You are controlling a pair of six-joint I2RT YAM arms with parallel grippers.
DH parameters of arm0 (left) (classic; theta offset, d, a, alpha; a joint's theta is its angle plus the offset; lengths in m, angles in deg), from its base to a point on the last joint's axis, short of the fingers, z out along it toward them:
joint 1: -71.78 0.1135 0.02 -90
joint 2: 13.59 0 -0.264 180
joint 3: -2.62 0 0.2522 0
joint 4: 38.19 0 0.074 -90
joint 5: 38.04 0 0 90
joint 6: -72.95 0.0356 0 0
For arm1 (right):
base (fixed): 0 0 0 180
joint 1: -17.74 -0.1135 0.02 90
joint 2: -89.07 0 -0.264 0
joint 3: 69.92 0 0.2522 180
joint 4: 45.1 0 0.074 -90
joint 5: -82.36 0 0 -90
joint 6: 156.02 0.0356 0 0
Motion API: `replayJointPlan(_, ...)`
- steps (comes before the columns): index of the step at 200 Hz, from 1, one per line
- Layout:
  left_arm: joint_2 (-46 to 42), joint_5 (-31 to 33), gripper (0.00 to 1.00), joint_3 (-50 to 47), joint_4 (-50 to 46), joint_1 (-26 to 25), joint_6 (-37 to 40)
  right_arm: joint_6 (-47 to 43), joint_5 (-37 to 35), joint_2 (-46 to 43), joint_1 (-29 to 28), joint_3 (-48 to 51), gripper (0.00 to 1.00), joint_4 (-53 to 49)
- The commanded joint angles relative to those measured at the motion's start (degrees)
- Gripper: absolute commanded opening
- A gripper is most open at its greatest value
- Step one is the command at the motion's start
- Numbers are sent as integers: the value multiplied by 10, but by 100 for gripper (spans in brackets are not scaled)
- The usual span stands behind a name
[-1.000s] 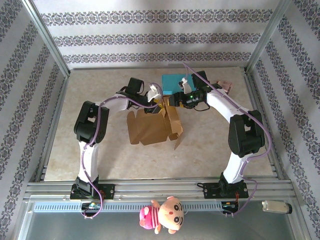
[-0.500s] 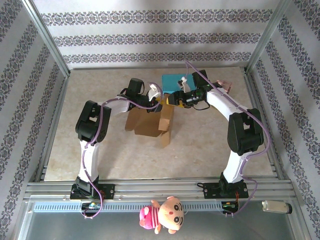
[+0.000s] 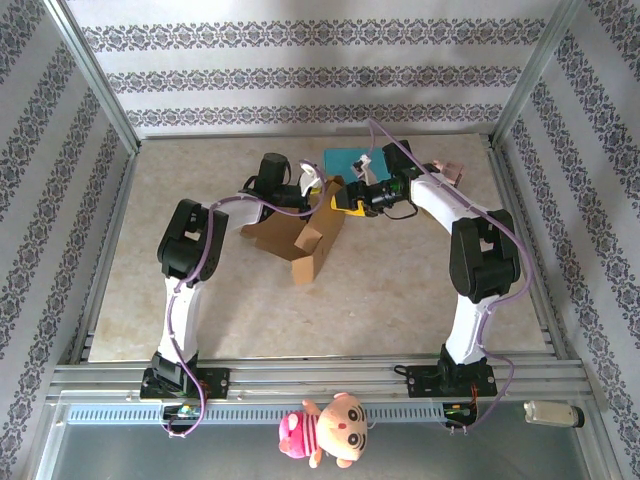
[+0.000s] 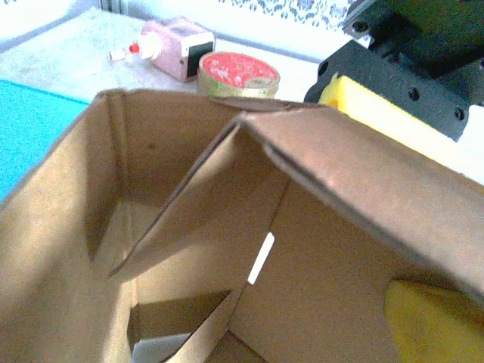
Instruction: Fold the paper box
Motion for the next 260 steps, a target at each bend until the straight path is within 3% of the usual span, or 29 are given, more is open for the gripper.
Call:
replayJointPlan(1,15,-51,89,-1,133,-21,-82,-19,6,13,-6,-16,65,7)
replayJointPlan(19,17,-48,67,-5,142,-30,-81,-24,-3,12,-5,-21,65,5)
replayJointPlan(47,-2,-15,57,-42,164,-33,-92,-4,-64,1,3,-26,72,10)
replayJointPlan(88,-87,163,25,-128,119,-52,-43,7,-136,-7,11,-38,71,5)
replayJointPlan(118,-121,220,10,-179,160,-78,-69,4,-122,14,11,-62,66,1)
replayJointPlan(139,-140,294,3,-207,165,-110,-82,1,-121,31,11,-87,66,-8)
replayJointPlan(165,-157,376,3,-242,198,-150,-141,-14,-107,59,9,-129,66,-25)
replayJointPlan(204,-185,481,23,-271,204,-209,-169,-38,-74,97,-1,-176,65,-52)
replayJointPlan(221,-189,497,36,-277,212,-219,-175,-51,-79,98,-2,-178,65,-64)
replayJointPlan(260,-218,498,48,-292,208,-219,-154,-66,-89,82,12,-174,66,-77)
